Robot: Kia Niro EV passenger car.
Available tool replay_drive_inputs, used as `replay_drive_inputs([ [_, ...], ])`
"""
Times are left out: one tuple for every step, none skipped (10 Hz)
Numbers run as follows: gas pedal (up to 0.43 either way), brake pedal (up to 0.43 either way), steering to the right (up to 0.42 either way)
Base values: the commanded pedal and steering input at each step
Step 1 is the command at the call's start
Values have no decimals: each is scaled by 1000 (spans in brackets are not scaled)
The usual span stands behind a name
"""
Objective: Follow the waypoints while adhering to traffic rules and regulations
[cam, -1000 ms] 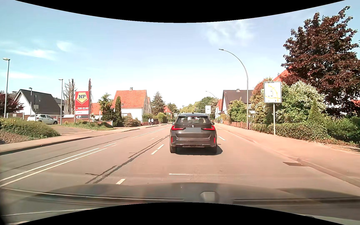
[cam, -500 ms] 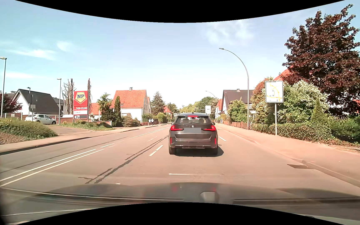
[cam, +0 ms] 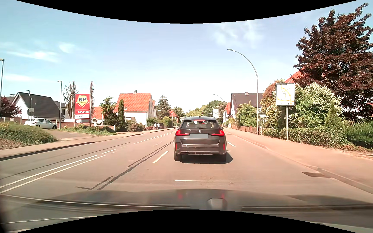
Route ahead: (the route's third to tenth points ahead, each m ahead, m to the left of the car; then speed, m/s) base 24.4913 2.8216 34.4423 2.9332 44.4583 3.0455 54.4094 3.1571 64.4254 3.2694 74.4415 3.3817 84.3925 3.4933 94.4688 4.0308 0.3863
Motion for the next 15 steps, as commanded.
replay_drive_inputs([
  [0, 6, 8],
  [0, 12, 8],
  [0, 6, 8],
  [0, 6, 7],
  [0, 6, 8],
  [0, 6, 8],
  [0, 6, 8],
  [0, 6, 8],
  [0, 6, 8],
  [0, 6, 8],
  [0, 6, 8],
  [0, 6, 8],
  [0, 6, 8],
  [0, 6, 8],
  [0, 6, 8],
])
